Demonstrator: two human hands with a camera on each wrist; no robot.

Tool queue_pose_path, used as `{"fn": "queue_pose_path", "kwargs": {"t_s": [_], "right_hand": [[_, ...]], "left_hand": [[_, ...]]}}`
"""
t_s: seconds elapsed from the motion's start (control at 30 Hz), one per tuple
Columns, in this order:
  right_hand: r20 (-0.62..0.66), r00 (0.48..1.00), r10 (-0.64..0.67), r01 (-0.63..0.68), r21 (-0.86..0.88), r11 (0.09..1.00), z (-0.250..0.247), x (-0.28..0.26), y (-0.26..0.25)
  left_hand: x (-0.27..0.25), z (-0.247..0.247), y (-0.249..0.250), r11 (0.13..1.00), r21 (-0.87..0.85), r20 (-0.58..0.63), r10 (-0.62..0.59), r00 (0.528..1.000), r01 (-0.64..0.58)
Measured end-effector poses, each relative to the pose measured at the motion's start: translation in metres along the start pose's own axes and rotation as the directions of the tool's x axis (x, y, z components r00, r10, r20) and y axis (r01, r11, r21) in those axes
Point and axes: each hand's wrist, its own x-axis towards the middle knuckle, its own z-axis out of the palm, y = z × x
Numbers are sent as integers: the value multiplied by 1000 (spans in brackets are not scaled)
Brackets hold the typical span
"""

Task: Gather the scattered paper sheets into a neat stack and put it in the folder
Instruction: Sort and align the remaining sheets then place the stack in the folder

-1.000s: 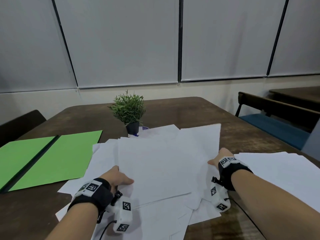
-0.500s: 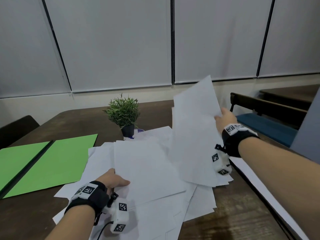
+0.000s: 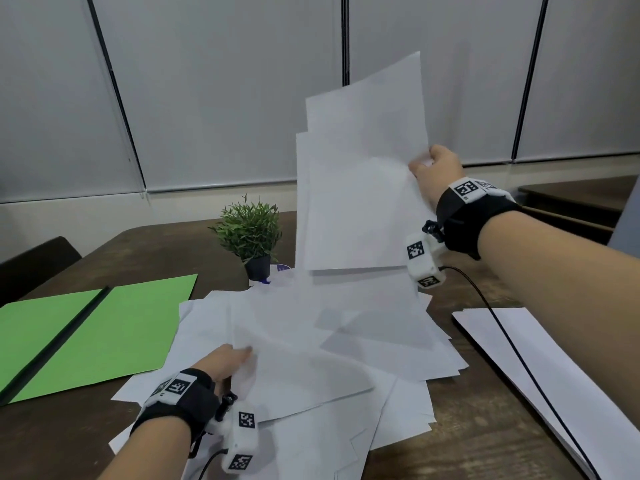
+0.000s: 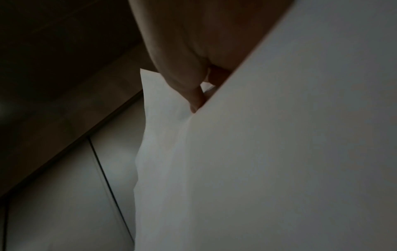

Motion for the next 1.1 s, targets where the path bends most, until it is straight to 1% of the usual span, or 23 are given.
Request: {"fn": "queue_pose_path", "kwargs": {"t_s": [0.07,0.1,0.17,0.23,0.27,0.3,0.33,0.4,0.47,0.5,0.6,0.63,0.67,0.7,0.77,0.8,0.83,0.87,0.9,0.93,1.0,1.03,1.1], "right_hand": [[37,999,3,-4,22,1000,15,-7,2],[66,998,16,-18,31,999,25,-12,8],[141,988,63,-67,26,997,49,-29,25],[228,967,114,-110,-31,993,71,-49,44],[270,953,138,-128,-56,990,81,-59,53],[308,937,164,-149,-73,986,90,-70,63],[345,919,190,-171,-84,982,101,-78,72],[425,878,219,-181,-128,975,119,-92,87],[522,815,254,-148,-237,960,136,-104,98],[561,782,272,-129,-282,951,143,-110,102],[649,676,350,-136,-356,924,156,-125,105],[656,653,379,-136,-391,910,156,-126,107],[653,638,409,-130,-432,892,151,-125,108],[630,643,435,-145,-458,877,144,-122,112],[547,674,497,-192,-520,832,121,-114,117],[501,687,527,-197,-570,798,108,-110,120],[476,687,549,-174,-626,760,94,-107,123],[470,667,578,-151,-674,723,80,-106,125],[472,649,597,-151,-689,709,69,-106,126],[465,625,627,-186,-691,699,61,-106,131],[476,588,654,-309,-616,725,54,-109,138],[485,585,650,-369,-554,746,56,-111,142],[500,559,661,-433,-505,747,61,-113,143]], "left_hand": [[3,-3,-2,980,-197,4,-29,1000,29],[9,-4,-5,960,-273,37,-47,998,55],[15,-8,-8,939,-327,94,-79,992,106],[19,-14,-11,919,-347,127,-153,980,189],[11,-15,-7,911,-354,142,-171,975,211],[10,-15,-4,915,-345,161,-161,974,208],[8,-15,-2,940,-298,154,-123,980,165],[4,-12,0,967,-214,141,-110,984,138],[9,-11,-4,978,-168,197,-92,976,126],[12,-13,-6,982,-156,200,-75,977,107],[14,-18,-6,997,45,146,-73,987,67],[14,-17,-5,991,126,123,-55,991,40],[19,-17,-5,979,202,103,-32,994,11],[20,-16,-4,961,277,86,-18,996,-7],[14,-14,1,915,404,47,-13,999,-8],[7,-13,5,888,460,26,-1,1000,-11],[1,-11,8,857,515,18,8,1000,-16],[-1,-10,10,837,547,6,20,1000,-20],[-1,-8,11,825,565,-10,33,999,-22],[-3,-7,13,818,574,-20,51,999,-30],[-6,-6,14,791,611,-19,54,998,-31],[-4,-5,13,782,623,-20,51,998,-28],[-4,-5,13,773,634,-16,50,999,-28]]}}
